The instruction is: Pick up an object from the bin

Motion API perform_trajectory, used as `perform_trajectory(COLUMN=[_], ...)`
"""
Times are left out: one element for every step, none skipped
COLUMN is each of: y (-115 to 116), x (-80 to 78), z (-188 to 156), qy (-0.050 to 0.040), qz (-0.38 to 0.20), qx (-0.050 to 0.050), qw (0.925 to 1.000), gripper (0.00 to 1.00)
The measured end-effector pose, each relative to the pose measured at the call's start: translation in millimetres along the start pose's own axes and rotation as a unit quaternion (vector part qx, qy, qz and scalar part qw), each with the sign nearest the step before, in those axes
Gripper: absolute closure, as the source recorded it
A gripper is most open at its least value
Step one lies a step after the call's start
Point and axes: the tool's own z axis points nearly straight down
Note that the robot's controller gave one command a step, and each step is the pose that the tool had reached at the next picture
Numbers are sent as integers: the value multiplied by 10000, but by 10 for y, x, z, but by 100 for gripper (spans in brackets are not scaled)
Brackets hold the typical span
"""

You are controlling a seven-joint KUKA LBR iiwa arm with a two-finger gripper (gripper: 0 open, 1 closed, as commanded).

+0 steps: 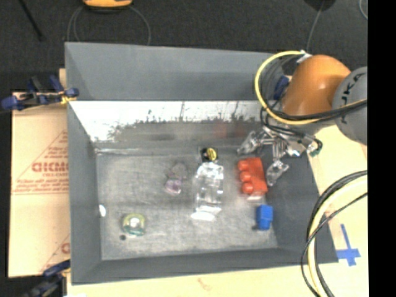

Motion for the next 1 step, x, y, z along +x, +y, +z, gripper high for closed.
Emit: perform_trajectory(y=[220], x=[-85], z=[93], qy=[6], qz=[-1779], qx=[-13], qw=[9841], gripper=[0])
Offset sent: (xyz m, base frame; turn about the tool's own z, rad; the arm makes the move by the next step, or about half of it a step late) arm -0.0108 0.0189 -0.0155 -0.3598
